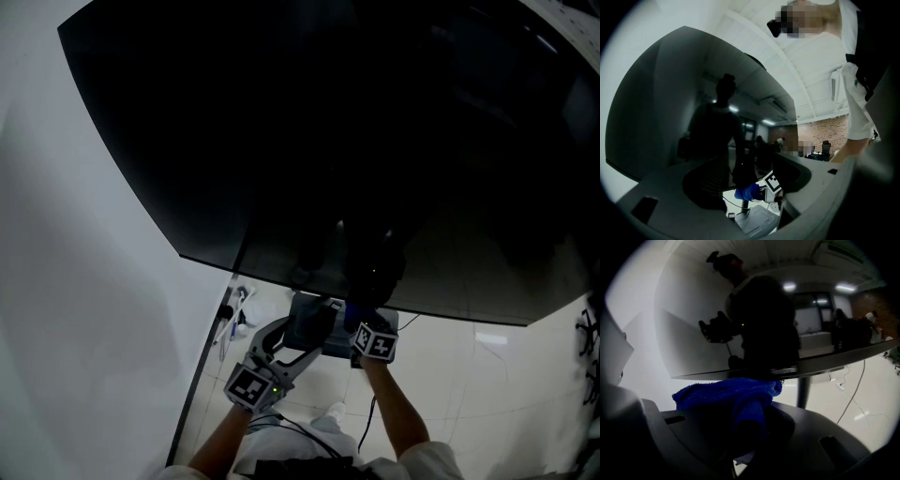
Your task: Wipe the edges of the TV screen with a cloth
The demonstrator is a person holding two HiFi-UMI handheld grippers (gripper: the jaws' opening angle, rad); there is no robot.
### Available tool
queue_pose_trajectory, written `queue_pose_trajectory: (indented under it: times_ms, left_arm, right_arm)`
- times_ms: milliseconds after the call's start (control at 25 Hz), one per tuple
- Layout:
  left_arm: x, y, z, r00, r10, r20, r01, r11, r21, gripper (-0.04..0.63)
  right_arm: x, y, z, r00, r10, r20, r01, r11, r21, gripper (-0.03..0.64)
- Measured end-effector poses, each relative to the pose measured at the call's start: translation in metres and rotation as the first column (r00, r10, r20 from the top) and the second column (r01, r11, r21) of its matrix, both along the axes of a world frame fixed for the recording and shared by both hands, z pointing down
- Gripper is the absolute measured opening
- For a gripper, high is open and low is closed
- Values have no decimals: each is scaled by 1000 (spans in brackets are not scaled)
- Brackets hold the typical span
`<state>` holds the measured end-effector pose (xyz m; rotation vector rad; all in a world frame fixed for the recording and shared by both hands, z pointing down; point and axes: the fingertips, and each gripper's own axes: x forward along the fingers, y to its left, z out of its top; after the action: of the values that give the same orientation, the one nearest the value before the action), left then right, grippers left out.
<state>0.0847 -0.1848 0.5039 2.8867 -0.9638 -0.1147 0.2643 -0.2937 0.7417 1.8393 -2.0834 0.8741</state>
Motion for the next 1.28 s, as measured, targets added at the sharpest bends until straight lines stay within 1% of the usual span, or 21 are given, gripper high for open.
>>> queue_pose_trajectory:
  times_ms: [80,200,360,480,680,760,880,1080,1280]
  left_arm:
    - [-19,-4,1,1000,-29,2,29,1000,-2,316]
    - [-50,-8,3,996,-85,2,85,996,-7,316]
    - [-97,-13,5,987,-161,-6,161,987,-10,316]
    - [-132,-15,4,975,-222,-9,222,975,-12,316]
    - [-185,-21,8,949,-314,-18,314,949,-29,316]
    - [-202,-20,10,940,-340,-18,339,940,-35,316]
    - [-227,-20,9,927,-373,-19,373,927,-28,316]
    - [-265,-13,6,905,-425,-20,425,905,-20,316]
    - [-293,-9,7,879,-476,-15,476,879,-17,316]
  right_arm:
    - [-40,-11,0,998,-60,10,60,998,9,68]
    - [-103,-27,-4,987,-162,12,161,987,15,69]
    - [-176,-43,-5,970,-237,52,237,971,1,69]
    - [-226,-52,-7,951,-306,52,307,952,-4,69]
    - [-303,-68,-6,910,-412,38,413,911,-12,69]
    - [-329,-73,-5,897,-440,31,441,898,-12,69]
    - [-369,-83,-5,887,-461,20,462,887,-15,69]
    - [-439,-88,-6,860,-509,30,510,860,-16,71]
    - [-494,-102,-10,834,-551,26,552,834,-10,71]
